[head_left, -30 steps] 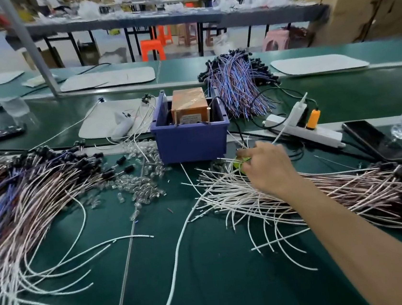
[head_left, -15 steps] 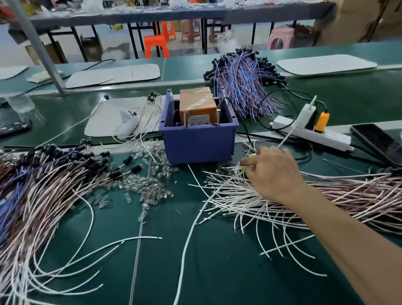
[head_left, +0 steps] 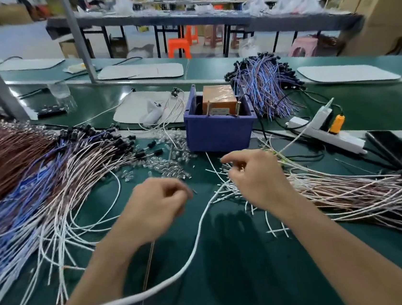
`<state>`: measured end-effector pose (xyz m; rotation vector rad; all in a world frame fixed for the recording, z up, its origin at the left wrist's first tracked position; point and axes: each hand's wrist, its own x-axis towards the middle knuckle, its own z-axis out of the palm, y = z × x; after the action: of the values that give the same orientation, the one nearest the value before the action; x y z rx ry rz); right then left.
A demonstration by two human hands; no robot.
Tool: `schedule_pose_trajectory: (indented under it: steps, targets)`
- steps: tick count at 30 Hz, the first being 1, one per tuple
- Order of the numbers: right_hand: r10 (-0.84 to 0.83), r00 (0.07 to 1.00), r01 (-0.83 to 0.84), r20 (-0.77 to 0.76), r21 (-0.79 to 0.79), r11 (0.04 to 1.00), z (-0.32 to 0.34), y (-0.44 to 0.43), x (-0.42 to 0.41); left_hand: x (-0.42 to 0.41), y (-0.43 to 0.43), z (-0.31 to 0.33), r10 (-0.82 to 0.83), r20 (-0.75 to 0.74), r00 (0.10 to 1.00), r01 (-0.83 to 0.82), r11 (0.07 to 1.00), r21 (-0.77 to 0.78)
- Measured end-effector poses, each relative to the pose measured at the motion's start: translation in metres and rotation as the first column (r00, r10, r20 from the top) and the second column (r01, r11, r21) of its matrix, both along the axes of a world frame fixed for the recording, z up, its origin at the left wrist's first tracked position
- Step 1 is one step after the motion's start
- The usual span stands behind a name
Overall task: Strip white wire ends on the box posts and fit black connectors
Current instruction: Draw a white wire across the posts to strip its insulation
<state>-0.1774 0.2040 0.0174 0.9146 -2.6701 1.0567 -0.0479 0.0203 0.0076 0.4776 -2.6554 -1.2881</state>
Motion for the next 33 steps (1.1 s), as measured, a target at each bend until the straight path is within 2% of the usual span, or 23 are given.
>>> schedule_pose_trajectory:
  steps: [3, 6, 10, 16, 19, 22, 25, 29, 33]
  targets:
    - [0.04, 0.991, -0.03, 0.131, -0.078, 0.996, -0.001, -0.024, 0.007, -0.039, 0.021, -0.002, 0.12, -0.162, 0.98, -0.109, 0.991, 0.074]
    - [0.04, 0.975, -0.003, 0.217, -0.168, 0.986, -0.006, -0.039, 0.009, -0.06, 0.033, -0.014, 0.226, -0.272, 0.935, -0.217, 0.974, 0.064]
    - [0.092, 0.956, -0.054, 0.278, -0.141, 0.989, -0.018, -0.043, 0.008, -0.062, 0.033, -0.036, 0.218, -0.419, 0.881, -0.236, 0.972, 0.009]
    - [0.039, 0.984, -0.002, 0.174, -0.208, 0.978, -0.033, -0.054, 0.021, -0.068, 0.031, -0.044, 0.239, -0.479, 0.845, -0.253, 0.967, 0.036]
    - [0.017, 0.993, 0.005, 0.12, -0.179, 0.984, -0.036, -0.057, 0.022, -0.069, 0.03, -0.045, 0.257, -0.482, 0.838, -0.273, 0.961, 0.038]
    - [0.028, 0.989, 0.001, 0.146, -0.19, 0.982, -0.03, -0.06, 0.017, -0.068, 0.032, -0.043, 0.289, -0.497, 0.818, -0.297, 0.953, 0.065]
    - [0.03, 0.998, -0.022, 0.048, -0.146, 0.989, -0.023, -0.062, 0.014, -0.064, 0.031, -0.041, 0.289, -0.499, 0.817, -0.29, 0.954, 0.079]
    - [0.073, 0.997, -0.072, 0.0, -0.104, 0.992, -0.024, -0.064, 0.012, -0.059, 0.027, -0.042, 0.3, -0.516, 0.802, -0.28, 0.953, 0.119]
    - [0.087, 0.996, -0.086, 0.004, -0.155, 0.984, -0.028, -0.07, 0.006, -0.062, 0.025, -0.043, 0.32, -0.52, 0.792, -0.313, 0.944, 0.105]
